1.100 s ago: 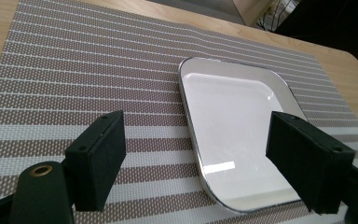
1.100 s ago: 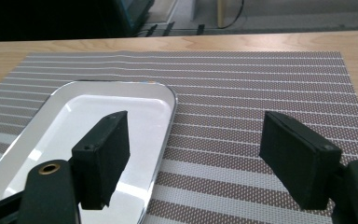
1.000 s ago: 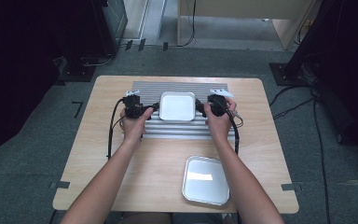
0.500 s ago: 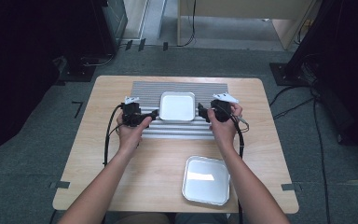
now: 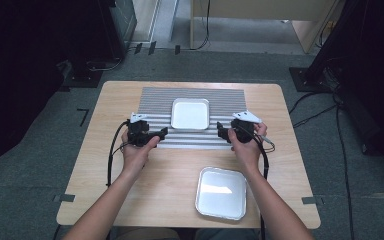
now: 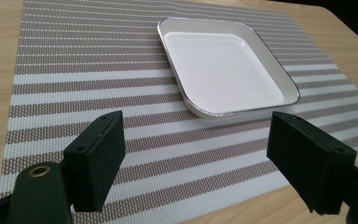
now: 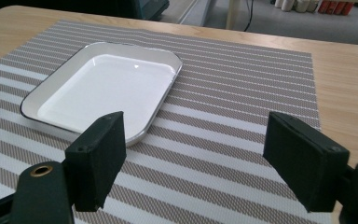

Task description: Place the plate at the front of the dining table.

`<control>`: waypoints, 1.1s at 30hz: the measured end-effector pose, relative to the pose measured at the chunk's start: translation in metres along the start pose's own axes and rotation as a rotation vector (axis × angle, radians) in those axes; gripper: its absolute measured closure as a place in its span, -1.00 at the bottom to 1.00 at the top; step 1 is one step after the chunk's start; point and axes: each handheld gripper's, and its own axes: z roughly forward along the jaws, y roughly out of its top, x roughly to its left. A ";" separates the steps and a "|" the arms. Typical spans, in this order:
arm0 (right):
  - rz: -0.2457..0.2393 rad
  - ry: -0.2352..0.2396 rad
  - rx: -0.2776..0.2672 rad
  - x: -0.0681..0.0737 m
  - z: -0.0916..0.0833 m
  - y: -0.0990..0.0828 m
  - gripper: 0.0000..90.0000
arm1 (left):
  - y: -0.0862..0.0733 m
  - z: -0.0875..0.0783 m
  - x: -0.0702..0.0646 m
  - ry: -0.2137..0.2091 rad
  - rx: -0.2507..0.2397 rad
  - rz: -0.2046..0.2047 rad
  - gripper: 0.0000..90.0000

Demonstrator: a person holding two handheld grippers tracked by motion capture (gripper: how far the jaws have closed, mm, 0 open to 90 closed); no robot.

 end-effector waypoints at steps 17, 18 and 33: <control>0.013 0.011 0.014 -0.019 -0.031 -0.031 -0.52 | -0.030 -0.022 0.013 -0.017 0.020 0.003 -0.57; 0.017 0.012 0.014 -0.020 -0.033 -0.032 -0.52 | -0.033 -0.024 0.014 -0.017 0.020 0.005 -0.57; 0.040 0.006 0.002 -0.040 -0.061 -0.054 -0.51 | -0.055 -0.036 0.026 0.015 0.029 0.007 -0.55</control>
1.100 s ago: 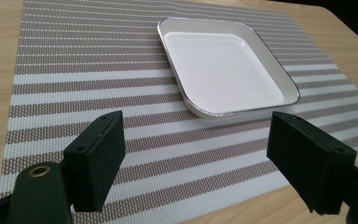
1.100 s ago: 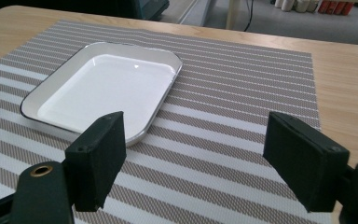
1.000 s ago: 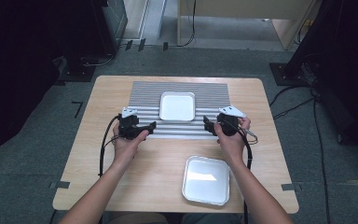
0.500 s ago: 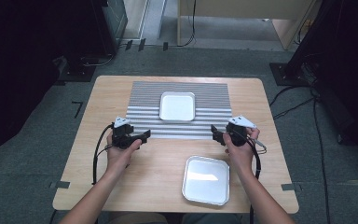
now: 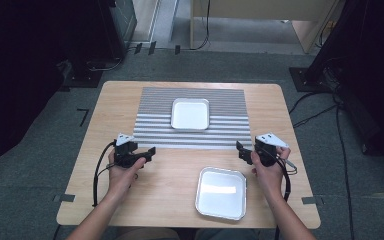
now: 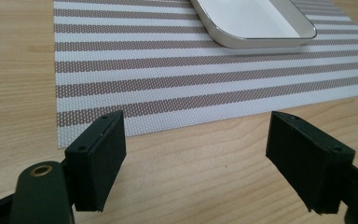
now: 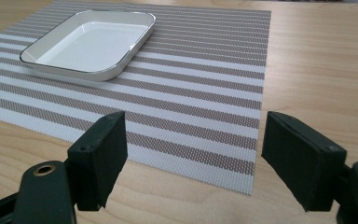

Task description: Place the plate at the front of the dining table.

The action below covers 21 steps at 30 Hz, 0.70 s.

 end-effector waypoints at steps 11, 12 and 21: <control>0.022 -0.015 0.003 -0.015 -0.016 -0.017 -0.51 | -0.016 -0.013 0.009 0.011 0.004 -0.003 -0.55; 0.023 -0.017 0.004 -0.016 -0.018 -0.019 -0.50 | -0.017 -0.015 0.010 0.009 0.005 -0.005 -0.55; 0.036 -0.037 0.008 -0.029 -0.032 -0.032 -0.51 | -0.029 -0.029 0.021 0.032 -0.007 -0.026 -0.55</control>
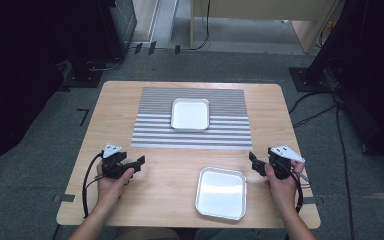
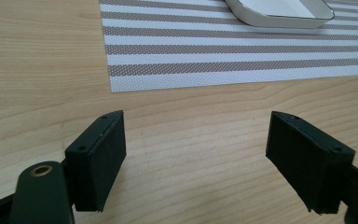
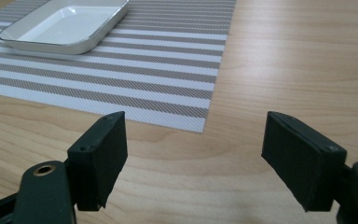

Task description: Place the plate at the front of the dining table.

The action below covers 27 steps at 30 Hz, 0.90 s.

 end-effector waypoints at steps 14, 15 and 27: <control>0.035 -0.030 0.012 -0.021 -0.020 -0.019 -0.51 | -0.019 -0.021 0.020 0.036 0.005 0.004 -0.55; 0.036 -0.033 0.014 -0.023 -0.022 -0.020 -0.51 | -0.020 -0.023 0.022 0.040 0.003 -0.001 -0.55; 0.054 -0.065 0.023 -0.039 -0.038 -0.032 -0.51 | -0.031 -0.046 0.049 0.102 0.003 -0.012 -0.55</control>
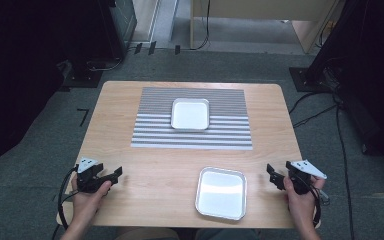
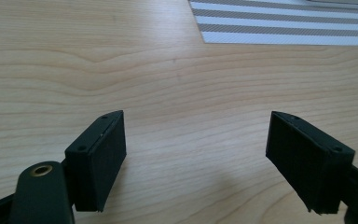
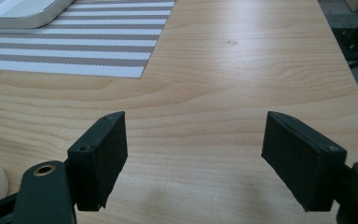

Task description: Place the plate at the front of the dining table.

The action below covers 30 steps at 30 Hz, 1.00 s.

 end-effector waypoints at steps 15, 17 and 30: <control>0.024 -0.045 0.003 -0.022 -0.019 -0.013 -0.51 | -0.012 -0.019 0.025 0.053 0.011 -0.002 -0.55; 0.023 -0.050 0.007 -0.024 -0.021 -0.015 -0.51 | -0.014 -0.021 0.027 0.059 0.014 -0.001 -0.55; -0.048 -0.084 0.043 -0.026 -0.025 -0.024 -0.49 | -0.022 -0.029 0.041 0.094 0.060 0.059 -0.53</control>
